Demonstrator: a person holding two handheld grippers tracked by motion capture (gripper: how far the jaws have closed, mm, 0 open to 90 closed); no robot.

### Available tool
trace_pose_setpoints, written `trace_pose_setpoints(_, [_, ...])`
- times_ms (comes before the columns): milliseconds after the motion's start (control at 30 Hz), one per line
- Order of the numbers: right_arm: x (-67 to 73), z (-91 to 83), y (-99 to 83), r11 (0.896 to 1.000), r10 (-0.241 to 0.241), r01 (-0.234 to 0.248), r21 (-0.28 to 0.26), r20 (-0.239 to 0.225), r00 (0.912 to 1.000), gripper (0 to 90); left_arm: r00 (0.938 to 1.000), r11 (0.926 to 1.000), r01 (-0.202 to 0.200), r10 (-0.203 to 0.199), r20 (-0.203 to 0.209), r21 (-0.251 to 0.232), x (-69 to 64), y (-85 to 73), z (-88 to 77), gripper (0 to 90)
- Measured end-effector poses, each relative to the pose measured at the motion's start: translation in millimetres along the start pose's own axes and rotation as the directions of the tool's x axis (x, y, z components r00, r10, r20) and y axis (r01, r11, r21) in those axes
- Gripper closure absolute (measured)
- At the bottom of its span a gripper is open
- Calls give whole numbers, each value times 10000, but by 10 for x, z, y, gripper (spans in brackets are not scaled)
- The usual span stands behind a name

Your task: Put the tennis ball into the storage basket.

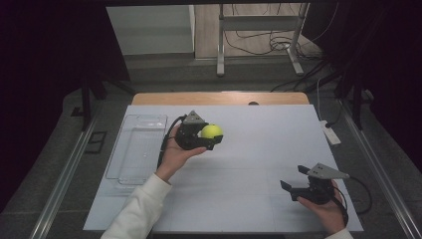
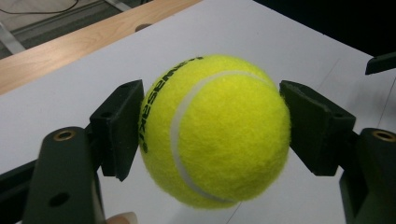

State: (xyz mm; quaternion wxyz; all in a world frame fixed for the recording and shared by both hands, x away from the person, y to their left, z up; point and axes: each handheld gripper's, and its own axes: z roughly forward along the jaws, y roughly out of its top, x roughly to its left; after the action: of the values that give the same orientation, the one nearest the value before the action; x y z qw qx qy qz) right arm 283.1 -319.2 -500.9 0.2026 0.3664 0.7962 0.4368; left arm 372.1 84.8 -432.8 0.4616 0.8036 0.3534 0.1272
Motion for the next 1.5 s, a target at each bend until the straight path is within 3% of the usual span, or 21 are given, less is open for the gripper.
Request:
trace_pose_setpoints(967, [0,-4,1,10000,-40,40,5,30,10000,122,9986,9977,274,-301,-424,-624,153,16,-261,270])
trace_pose_setpoints(1500, [0,-8,2,10000,-61,61,0,40,10000,122,9935,9933,675,-756,-855,-935,347,-7,-416,270])
